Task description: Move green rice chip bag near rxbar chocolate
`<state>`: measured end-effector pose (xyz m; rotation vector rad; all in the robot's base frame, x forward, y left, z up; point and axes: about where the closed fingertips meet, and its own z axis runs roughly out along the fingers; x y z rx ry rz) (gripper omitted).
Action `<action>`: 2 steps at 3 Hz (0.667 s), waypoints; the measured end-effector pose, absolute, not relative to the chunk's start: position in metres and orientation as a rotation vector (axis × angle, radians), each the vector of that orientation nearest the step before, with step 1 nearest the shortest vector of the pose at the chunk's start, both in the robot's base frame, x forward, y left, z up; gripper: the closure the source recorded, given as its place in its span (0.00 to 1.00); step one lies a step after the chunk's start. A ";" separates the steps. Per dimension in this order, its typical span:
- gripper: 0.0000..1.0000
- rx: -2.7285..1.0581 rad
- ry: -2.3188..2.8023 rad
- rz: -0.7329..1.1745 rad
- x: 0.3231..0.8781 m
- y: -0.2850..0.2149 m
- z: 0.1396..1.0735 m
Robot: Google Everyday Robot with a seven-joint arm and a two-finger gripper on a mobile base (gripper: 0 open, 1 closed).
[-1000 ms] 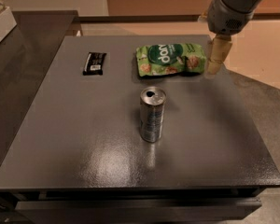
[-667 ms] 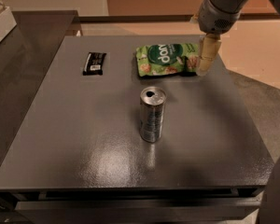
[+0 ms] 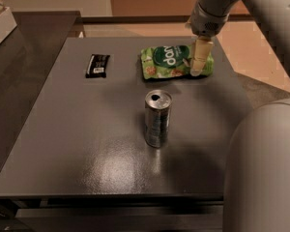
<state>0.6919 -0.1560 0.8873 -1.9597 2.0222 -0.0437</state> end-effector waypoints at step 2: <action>0.18 -1.983 2.037 -0.021 0.714 -0.146 0.862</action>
Offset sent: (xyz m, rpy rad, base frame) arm 0.0264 0.0088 -0.0315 -0.0226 0.0596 0.0078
